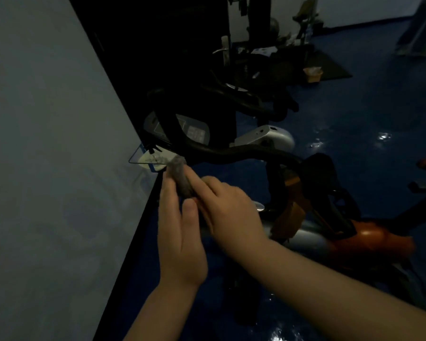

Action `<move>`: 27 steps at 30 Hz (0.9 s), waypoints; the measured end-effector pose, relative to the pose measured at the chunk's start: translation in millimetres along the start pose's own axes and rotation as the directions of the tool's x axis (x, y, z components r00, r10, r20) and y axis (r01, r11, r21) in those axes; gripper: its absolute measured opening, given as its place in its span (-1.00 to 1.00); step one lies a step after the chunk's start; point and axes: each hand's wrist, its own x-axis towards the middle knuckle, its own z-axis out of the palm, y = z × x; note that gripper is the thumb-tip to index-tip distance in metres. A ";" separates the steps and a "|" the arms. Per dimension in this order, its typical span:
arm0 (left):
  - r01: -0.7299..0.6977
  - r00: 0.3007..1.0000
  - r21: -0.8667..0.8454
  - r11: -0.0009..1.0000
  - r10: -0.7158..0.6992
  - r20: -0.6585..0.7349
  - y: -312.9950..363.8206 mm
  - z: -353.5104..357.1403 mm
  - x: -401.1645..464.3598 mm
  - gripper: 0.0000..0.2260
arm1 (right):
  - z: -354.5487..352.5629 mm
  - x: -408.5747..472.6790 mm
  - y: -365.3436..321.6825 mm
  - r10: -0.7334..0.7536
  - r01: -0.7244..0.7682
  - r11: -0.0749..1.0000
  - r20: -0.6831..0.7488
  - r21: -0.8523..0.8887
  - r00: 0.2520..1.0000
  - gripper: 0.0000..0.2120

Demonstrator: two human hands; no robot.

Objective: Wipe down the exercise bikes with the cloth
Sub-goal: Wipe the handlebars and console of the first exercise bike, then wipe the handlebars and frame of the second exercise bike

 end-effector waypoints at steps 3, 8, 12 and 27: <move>-0.096 0.995 0.267 0.959 0.093 0.026 -5.1 9.1 -5.7 -0.48 | -6.4 -18.2 26.0 0.000 -0.008 0.992 -0.062 -0.122 0.998 -0.68; -0.177 0.984 0.528 0.831 0.137 0.115 -15.8 22.6 -12.2 -0.42 | -17.6 -69.2 70.8 0.161 -0.162 0.987 -0.115 0.008 0.980 -0.68; -0.227 0.960 0.601 0.766 0.071 0.272 -27.4 43.6 -19.0 -0.39 | -37.4 -94.9 89.0 0.385 -0.380 0.923 -0.098 0.064 0.918 -0.67; -0.394 0.325 0.220 0.893 -0.088 0.942 -25.6 219.0 -155.3 -0.55 | -118.6 -321.0 98.7 0.979 -0.958 0.196 -0.005 -0.208 0.202 -0.78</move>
